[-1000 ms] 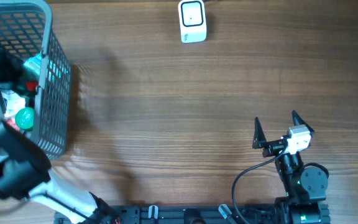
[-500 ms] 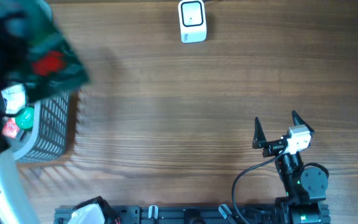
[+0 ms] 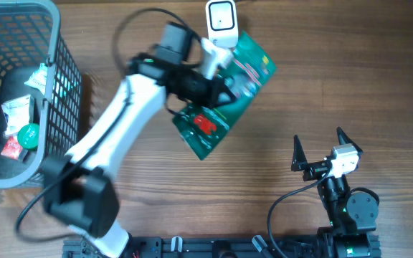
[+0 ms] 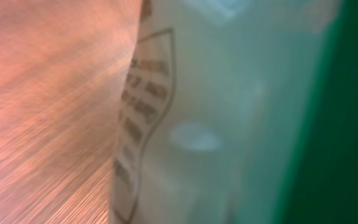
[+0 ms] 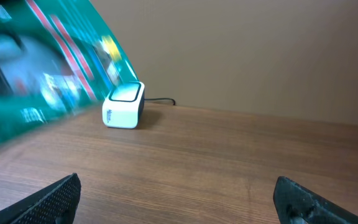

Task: Scan the item barcode
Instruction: 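Lift the green pack and swing it under the white scanner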

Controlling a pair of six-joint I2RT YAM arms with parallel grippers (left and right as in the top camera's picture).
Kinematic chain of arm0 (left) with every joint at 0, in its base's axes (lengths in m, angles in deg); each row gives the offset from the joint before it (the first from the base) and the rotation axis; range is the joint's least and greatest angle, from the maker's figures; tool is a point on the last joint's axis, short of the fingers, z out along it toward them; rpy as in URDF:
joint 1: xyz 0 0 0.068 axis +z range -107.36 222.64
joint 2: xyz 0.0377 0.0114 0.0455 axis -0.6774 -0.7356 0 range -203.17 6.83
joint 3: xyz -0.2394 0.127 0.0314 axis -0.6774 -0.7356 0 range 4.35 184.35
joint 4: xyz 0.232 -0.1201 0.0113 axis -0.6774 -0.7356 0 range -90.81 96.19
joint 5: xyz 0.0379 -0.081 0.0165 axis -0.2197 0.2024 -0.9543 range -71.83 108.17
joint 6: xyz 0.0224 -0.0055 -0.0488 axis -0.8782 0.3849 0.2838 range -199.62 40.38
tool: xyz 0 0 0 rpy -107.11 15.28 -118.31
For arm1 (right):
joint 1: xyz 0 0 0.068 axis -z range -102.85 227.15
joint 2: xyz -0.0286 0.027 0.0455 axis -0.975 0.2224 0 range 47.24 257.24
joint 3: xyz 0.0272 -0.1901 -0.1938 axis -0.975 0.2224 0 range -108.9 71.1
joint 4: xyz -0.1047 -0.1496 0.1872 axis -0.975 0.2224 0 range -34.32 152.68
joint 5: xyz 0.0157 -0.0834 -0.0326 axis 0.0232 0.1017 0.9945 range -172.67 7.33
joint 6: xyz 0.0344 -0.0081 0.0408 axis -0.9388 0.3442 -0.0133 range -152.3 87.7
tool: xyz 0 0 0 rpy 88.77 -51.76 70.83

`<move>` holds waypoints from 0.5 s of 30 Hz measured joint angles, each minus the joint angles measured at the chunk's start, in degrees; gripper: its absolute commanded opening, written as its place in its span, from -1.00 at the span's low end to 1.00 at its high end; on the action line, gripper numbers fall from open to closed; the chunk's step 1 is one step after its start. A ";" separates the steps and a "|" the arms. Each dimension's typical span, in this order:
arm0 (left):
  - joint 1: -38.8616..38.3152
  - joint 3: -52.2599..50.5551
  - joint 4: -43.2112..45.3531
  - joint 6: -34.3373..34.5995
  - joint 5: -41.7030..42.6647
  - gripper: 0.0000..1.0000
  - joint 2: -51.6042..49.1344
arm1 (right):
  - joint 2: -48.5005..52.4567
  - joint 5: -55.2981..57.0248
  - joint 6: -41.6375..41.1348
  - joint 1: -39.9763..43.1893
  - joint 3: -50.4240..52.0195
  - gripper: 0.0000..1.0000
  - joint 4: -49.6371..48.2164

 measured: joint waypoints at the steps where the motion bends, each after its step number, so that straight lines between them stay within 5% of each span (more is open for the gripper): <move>1: -1.18 0.00 0.85 -0.44 0.11 -0.92 -2.21 | 0.00 0.00 0.00 0.00 0.00 0.99 0.02; 6: -5.62 -0.22 1.97 -1.33 1.03 -0.85 -12.63 | 0.00 0.00 0.00 0.00 0.00 1.00 0.00; 8: -6.60 -0.26 2.03 -1.38 1.07 -0.07 -14.12 | 0.00 0.00 0.00 0.00 0.00 1.00 0.00; 9: -6.99 -0.26 2.08 -1.68 1.07 0.64 -14.45 | 0.00 0.00 0.00 0.00 0.00 1.00 0.02; 10: -7.67 -0.26 2.32 -1.97 1.03 1.00 -14.64 | 0.00 0.00 0.00 0.00 0.00 1.00 0.00; 15: -8.79 -0.26 2.86 -2.14 0.66 1.00 -14.67 | 0.00 0.00 0.00 0.00 0.00 0.99 0.00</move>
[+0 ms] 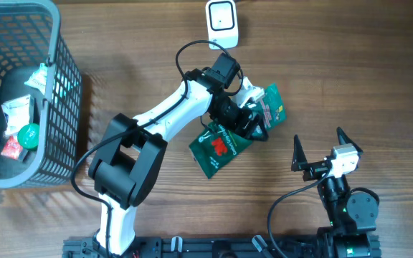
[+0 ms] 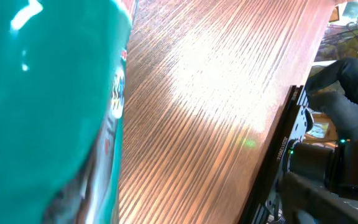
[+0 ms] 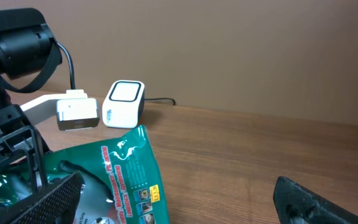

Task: Scan the item barcode
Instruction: 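Lift the green pack and swing it under the white scanner, then lower the green pack onto the table and open the left gripper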

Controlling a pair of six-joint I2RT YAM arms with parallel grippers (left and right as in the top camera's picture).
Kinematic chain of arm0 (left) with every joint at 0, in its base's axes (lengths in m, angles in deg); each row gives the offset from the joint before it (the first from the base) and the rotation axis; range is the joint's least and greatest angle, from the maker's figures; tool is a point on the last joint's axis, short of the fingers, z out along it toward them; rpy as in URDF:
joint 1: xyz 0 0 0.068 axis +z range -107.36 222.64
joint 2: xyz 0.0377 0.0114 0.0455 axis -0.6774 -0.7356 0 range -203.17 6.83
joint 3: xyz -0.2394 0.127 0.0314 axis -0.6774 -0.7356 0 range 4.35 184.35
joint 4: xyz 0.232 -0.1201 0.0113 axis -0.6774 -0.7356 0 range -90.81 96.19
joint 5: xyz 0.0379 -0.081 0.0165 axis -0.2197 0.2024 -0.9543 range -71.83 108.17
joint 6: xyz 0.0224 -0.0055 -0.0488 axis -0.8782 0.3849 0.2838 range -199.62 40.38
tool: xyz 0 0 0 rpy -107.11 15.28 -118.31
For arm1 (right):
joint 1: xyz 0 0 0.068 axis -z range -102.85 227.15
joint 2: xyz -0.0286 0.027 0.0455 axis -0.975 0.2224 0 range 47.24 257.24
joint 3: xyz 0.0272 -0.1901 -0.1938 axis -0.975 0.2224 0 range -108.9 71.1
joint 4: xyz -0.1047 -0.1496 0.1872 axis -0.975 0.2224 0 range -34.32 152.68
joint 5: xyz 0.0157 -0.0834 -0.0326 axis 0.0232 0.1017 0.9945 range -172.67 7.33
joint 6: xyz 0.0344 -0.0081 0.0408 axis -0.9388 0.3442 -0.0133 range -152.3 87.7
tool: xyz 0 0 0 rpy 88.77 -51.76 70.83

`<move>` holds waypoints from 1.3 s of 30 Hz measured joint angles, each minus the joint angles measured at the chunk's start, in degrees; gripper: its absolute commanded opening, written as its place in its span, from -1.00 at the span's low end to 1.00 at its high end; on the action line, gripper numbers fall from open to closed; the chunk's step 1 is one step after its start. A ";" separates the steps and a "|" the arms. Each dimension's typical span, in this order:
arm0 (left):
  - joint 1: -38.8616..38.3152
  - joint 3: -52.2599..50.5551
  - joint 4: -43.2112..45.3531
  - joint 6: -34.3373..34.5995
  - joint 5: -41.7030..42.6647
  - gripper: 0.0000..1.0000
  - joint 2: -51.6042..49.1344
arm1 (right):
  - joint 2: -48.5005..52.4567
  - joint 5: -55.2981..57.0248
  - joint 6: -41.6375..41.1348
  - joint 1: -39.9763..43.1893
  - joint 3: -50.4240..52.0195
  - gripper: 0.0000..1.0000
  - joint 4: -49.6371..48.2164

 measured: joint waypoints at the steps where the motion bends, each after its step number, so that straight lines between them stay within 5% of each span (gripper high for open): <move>1: 0.20 0.13 -0.22 0.00 -0.11 1.00 0.00 | 0.00 0.00 0.00 0.00 0.00 0.99 0.00; 10: 9.33 13.81 -6.99 1.29 -5.25 1.00 6.29 | 0.00 0.00 0.09 0.00 0.00 0.99 0.02; 15: 16.13 19.10 -10.21 4.31 -8.98 1.00 21.62 | 0.00 0.00 0.11 0.00 0.00 1.00 0.02; 16: 15.74 19.21 -12.24 4.59 -9.05 0.90 22.93 | 0.00 0.00 0.11 0.00 0.00 0.99 0.00; 17: 15.10 19.21 -13.75 4.63 -9.09 0.52 23.67 | 0.00 0.00 0.11 0.00 0.00 1.00 0.00; 18: 14.23 19.21 -14.95 4.79 -9.09 -0.36 23.87 | 0.00 0.00 0.11 0.00 0.00 0.99 0.00; 21: 11.28 18.91 -16.09 5.60 -9.35 -0.92 22.99 | 0.00 0.00 0.11 0.00 0.00 0.99 0.00; 33: -0.87 16.79 -8.96 6.14 -9.94 -0.92 19.06 | 0.00 0.00 0.11 0.00 0.00 0.99 0.00; 39: -3.23 11.61 -1.84 18.99 -23.56 -0.92 9.38 | 0.00 0.22 0.13 0.00 0.00 0.99 0.02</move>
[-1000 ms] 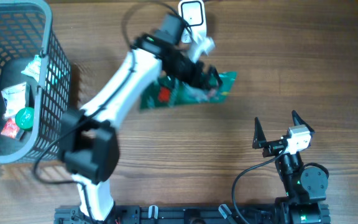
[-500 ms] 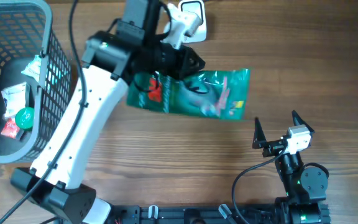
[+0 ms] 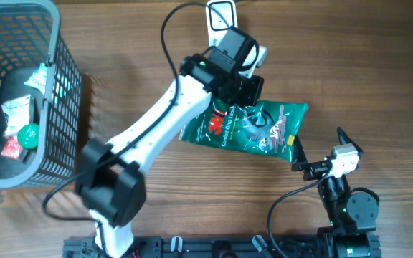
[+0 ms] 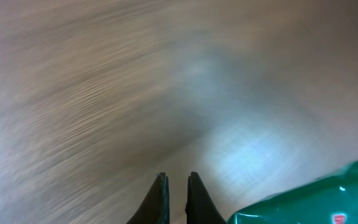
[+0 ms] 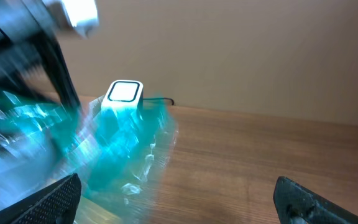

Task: Scan the item barcode
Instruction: 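Lower the green pack onto the table and open the left gripper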

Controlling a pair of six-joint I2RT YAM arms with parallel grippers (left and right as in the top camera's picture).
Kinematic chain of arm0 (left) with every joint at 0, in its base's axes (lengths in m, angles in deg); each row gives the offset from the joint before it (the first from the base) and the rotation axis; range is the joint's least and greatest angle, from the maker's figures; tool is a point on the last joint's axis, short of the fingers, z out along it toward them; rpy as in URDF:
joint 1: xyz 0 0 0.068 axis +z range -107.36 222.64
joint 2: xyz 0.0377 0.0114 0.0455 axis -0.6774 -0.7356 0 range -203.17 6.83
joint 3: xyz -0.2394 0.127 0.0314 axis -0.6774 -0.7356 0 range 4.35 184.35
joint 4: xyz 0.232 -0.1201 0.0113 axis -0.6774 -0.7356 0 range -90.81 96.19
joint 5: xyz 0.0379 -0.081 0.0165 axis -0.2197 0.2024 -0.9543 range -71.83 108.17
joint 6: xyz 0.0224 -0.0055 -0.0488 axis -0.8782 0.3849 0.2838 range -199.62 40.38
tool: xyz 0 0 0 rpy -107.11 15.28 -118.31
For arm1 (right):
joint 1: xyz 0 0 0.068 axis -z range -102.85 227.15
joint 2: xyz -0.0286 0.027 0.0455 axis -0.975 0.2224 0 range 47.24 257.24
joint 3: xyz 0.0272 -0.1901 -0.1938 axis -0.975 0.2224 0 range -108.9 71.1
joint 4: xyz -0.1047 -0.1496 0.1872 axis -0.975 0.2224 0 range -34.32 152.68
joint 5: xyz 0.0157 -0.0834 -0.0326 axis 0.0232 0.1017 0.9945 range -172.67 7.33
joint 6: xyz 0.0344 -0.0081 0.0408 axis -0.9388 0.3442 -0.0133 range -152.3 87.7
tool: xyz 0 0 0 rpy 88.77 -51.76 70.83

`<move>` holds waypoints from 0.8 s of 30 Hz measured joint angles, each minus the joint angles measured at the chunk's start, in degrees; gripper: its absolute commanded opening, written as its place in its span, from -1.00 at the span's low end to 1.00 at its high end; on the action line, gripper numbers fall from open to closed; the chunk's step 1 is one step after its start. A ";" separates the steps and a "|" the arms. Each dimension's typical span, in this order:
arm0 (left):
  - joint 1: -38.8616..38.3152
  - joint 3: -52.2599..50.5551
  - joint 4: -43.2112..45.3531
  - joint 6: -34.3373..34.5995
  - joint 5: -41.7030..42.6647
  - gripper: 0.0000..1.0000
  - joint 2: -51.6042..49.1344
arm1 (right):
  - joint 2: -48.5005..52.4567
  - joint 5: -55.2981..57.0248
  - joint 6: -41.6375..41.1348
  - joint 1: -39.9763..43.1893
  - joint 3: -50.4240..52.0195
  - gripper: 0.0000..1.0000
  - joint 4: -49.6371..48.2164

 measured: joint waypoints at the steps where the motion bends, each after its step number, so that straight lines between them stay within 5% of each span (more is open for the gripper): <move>1: 0.04 -0.96 1.16 7.10 -5.25 -0.92 -3.43 | 0.00 -0.02 0.00 0.00 0.00 1.00 0.00; 7: 0.09 -2.56 6.75 30.47 -13.94 -0.90 -11.91 | 0.00 -0.02 0.00 0.00 0.00 0.99 0.00; 9: 0.09 -2.62 8.13 36.35 -14.88 0.54 -14.40 | 0.00 -0.02 0.00 0.00 0.00 1.00 -0.02; 10: 0.09 -2.67 8.28 38.66 -15.19 1.00 -15.52 | 0.00 -0.02 0.00 0.00 0.00 0.99 -0.02; 15: 0.04 -2.43 9.22 46.03 -16.04 1.00 -17.70 | 0.00 -0.02 -0.02 0.00 0.00 1.00 0.00; 24: 0.02 -2.62 7.89 45.53 -27.19 1.00 -17.86 | 0.00 -0.02 0.00 0.00 0.00 1.00 -0.02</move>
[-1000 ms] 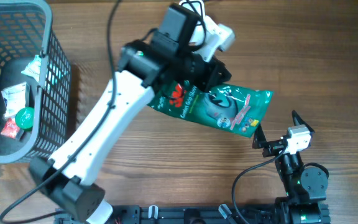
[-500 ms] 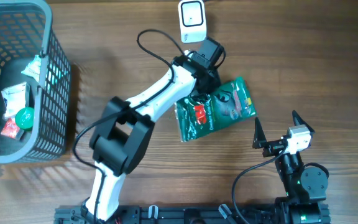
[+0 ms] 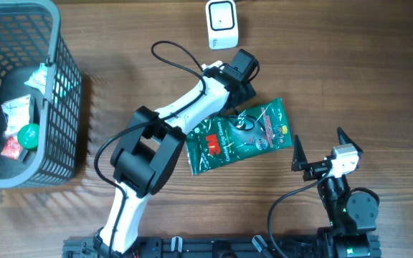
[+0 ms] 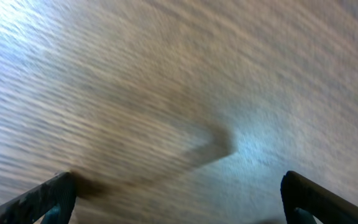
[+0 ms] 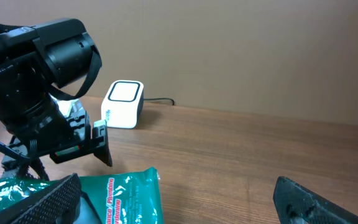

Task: Scan the item barcode
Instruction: 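Lower the green pack onto the table and open the left gripper, then return the left gripper to the basket and grasp the green-lidded jar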

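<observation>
The green packet [image 3: 239, 136] lies flat on the wooden table, printed face up, and its corner shows in the right wrist view [image 5: 126, 196]. My left gripper [image 3: 241, 92] hangs open just past the packet's far edge with nothing in it. Its wrist view shows only blurred wood between wide jaws [image 4: 179, 199]. The white scanner [image 3: 221, 24] stands at the far edge of the table, also seen from the right wrist [image 5: 123, 104]. My right gripper [image 3: 320, 145] is open at the near right, just right of the packet.
A grey wire basket [image 3: 67, 86] with several small items stands at the far left. The scanner's black cable runs off the far edge. The left arm's own cable loops above the table near the scanner.
The packet was up off the table under my left gripper, whose jaws stood close together. Now it lies flat on the wood and the left gripper is wide open. The right arm is unmoved.
My left gripper first held the green packet up beside the scanner. Then it held it lower, over the middle of the table. Then the packet hung spread out to the right. Now it rests on the table, let go.
</observation>
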Controlling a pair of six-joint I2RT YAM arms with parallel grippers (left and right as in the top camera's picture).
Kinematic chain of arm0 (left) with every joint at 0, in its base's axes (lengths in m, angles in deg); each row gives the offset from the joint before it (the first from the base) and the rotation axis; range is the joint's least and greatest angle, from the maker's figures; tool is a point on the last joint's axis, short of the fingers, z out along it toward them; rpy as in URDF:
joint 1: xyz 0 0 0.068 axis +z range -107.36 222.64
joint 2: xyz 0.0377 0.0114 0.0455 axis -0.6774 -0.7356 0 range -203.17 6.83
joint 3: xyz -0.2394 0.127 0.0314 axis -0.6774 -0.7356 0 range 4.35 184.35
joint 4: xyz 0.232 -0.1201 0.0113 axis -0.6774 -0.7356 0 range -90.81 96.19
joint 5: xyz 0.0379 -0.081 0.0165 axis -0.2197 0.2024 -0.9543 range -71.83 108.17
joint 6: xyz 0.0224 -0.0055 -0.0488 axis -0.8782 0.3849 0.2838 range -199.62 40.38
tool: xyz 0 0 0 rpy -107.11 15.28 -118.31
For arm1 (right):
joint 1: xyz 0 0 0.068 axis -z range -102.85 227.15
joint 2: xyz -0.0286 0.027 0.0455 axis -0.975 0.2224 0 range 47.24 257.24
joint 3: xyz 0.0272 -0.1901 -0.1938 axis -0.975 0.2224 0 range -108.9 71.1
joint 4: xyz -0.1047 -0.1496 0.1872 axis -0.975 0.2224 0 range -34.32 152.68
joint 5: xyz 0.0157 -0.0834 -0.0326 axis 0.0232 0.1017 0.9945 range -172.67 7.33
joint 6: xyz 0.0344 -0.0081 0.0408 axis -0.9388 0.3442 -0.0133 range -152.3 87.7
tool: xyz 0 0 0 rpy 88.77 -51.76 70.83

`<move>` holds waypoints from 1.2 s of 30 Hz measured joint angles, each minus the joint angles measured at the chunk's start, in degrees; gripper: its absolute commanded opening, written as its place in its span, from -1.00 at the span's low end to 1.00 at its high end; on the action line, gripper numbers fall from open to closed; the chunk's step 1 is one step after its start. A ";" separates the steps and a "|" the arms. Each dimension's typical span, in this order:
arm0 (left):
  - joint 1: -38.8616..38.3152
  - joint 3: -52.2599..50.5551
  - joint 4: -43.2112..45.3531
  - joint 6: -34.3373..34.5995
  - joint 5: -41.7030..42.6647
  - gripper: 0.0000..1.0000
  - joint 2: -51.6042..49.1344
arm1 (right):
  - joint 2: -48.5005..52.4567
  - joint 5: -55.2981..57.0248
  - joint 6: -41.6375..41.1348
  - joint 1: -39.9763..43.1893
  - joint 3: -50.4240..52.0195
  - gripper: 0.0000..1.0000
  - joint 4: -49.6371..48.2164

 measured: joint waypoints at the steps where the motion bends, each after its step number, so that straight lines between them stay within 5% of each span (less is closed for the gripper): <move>1: 0.00 -0.04 0.26 -0.04 -1.44 1.00 -0.02 | 0.00 0.00 0.00 0.00 0.00 0.99 0.00; 6: -0.22 -0.09 0.50 -2.43 -10.67 1.00 -0.07 | 0.00 0.00 0.00 0.00 0.00 0.99 0.02; 16: -0.66 -0.22 -1.09 -26.12 -22.99 1.00 1.44 | 0.00 0.00 0.00 0.00 0.00 1.00 0.00; 27: -0.63 -0.42 -23.21 -67.49 1.27 1.00 26.56 | 0.00 0.00 -0.02 0.00 0.00 0.99 0.00; 32: 5.16 -0.66 -20.15 -70.90 2.93 1.00 39.67 | 0.00 0.00 -0.02 0.00 0.00 0.99 0.00; 36: 20.17 -0.61 -12.20 -60.67 2.80 1.00 50.42 | 0.00 0.00 0.00 0.00 0.00 1.00 0.00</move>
